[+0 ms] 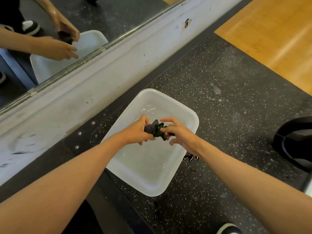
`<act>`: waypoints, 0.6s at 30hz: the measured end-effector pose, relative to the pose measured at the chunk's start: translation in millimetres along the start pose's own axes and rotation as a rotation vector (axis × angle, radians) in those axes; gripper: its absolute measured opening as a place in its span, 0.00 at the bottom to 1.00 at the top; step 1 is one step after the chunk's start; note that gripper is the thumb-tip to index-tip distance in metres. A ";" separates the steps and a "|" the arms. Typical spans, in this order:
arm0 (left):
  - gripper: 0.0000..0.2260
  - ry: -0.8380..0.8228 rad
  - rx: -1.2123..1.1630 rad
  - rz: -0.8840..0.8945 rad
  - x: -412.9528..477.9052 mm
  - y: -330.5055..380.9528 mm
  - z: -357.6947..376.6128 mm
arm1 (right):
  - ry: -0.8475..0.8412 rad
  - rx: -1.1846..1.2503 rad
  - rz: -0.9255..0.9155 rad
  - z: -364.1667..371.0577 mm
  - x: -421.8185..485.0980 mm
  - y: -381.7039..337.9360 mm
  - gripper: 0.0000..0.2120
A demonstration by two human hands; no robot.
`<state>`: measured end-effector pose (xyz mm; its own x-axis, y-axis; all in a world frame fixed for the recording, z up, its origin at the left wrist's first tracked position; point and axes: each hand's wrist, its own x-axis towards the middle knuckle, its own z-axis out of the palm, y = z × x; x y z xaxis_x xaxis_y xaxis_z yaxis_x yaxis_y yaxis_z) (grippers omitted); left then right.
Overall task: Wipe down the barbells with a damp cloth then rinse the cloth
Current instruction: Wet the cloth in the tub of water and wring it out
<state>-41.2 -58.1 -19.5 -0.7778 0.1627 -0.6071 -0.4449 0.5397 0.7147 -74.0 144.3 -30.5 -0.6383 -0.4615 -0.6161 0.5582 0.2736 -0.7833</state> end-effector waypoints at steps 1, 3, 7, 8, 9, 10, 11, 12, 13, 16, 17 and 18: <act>0.19 -0.006 -0.093 -0.011 0.8 -0.1 -1.3 | -0.006 0.154 0.010 -4.1 -1.2 1.6 0.17; 0.15 0.015 -0.179 0.002 4.3 -1.1 -2.6 | -0.017 0.280 0.016 -10.3 -2.5 4.4 0.16; 0.14 0.092 -0.301 0.064 7.7 -2.7 1.5 | 0.004 0.119 -0.003 -16.5 -2.8 7.6 0.12; 0.15 0.116 -0.307 0.079 8.2 -1.7 3.1 | 0.007 0.091 -0.012 -17.0 -3.0 7.7 0.13; 0.17 0.145 -0.300 0.094 8.4 0.0 4.6 | 0.014 0.074 -0.023 -17.0 -3.4 7.1 0.14; 0.18 0.170 -0.288 0.106 9.1 1.4 5.9 | 0.031 0.064 -0.036 -16.1 -3.7 6.1 0.14; 0.18 0.186 -0.284 0.115 9.3 3.3 6.8 | 0.063 0.048 -0.053 -14.7 -3.7 4.6 0.12; 0.19 0.191 -0.283 0.121 9.4 5.1 7.9 | 0.109 0.019 -0.078 -13.3 -2.8 3.9 0.10; 0.21 0.184 -0.296 0.126 9.1 7.1 9.1 | 0.159 -0.017 -0.113 -11.7 -1.4 3.6 0.08; 0.17 0.156 -0.450 0.087 9.6 11.9 12.1 | 0.263 -0.080 -0.246 -9.6 1.3 3.8 0.02; 0.12 0.161 -0.508 0.076 9.5 13.4 13.1 | 0.276 -0.109 -0.274 -10.2 1.7 3.5 0.04; 0.07 0.187 -0.519 0.075 10.1 14.2 14.0 | 0.282 -0.152 -0.290 -11.1 2.0 3.1 0.06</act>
<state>-49.2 -37.2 -20.4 -0.8601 0.0099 -0.5101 -0.5091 0.0473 0.8594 -79.4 153.6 -35.1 -0.8891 -0.2945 -0.3503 0.2632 0.2971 -0.9179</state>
